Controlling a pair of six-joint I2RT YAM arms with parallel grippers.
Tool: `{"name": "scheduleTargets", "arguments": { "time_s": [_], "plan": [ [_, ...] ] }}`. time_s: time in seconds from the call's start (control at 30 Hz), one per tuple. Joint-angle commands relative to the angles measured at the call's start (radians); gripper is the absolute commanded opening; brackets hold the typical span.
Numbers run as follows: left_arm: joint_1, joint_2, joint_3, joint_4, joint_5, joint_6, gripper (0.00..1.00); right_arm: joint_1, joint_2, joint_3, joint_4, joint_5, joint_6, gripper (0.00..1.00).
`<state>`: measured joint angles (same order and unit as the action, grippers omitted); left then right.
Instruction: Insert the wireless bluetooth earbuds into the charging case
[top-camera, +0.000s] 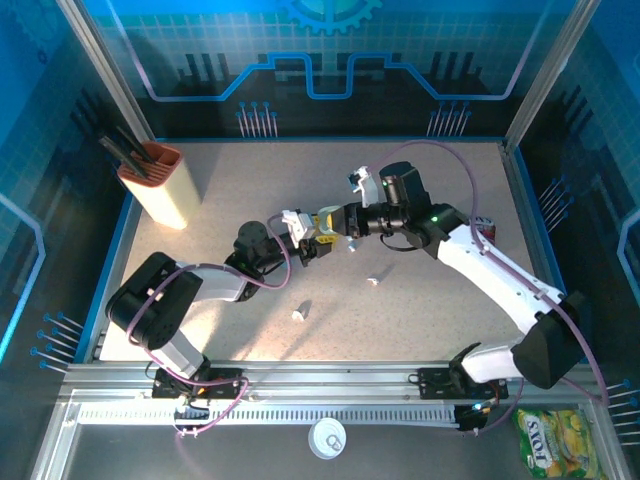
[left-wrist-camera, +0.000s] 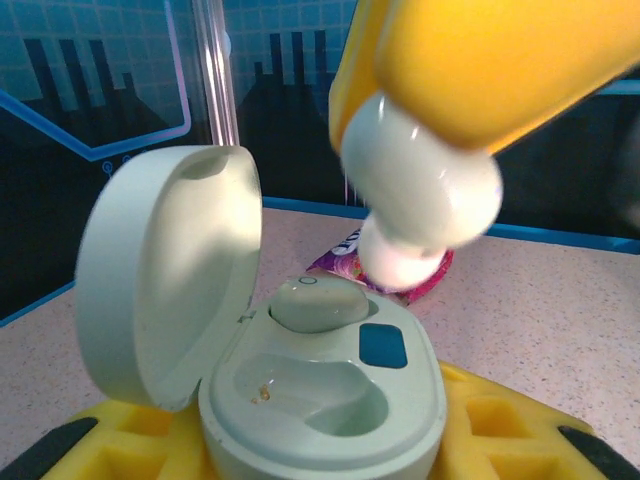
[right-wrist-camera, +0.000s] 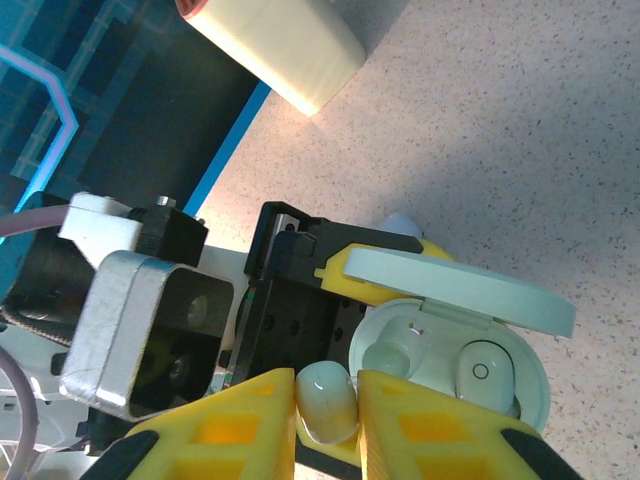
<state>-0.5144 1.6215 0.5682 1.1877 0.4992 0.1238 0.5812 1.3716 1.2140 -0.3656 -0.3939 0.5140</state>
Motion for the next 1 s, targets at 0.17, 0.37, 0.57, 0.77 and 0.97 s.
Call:
{"name": "scheduleTargets", "arguments": {
  "time_s": [0.17,0.37,0.57,0.77,0.97],
  "plan": [
    [-0.016,0.003,0.033,0.035,-0.023,0.037,0.34,0.022,0.03,0.022,0.038,-0.002,0.018,0.21],
    [-0.015,0.0,0.03,0.039,-0.015,0.04,0.34,0.025,0.042,0.005,0.062,0.002,0.023,0.21],
    [-0.016,-0.004,0.025,0.057,-0.026,0.033,0.34,0.025,0.061,-0.002,0.052,0.016,0.023,0.21],
    [-0.015,-0.015,0.022,0.062,-0.034,0.025,0.35,0.025,0.069,-0.008,0.03,0.041,0.026,0.21],
    [-0.016,-0.026,0.022,0.048,-0.046,0.025,0.34,0.026,0.064,0.002,-0.011,0.084,0.027,0.27]
  ]
}}
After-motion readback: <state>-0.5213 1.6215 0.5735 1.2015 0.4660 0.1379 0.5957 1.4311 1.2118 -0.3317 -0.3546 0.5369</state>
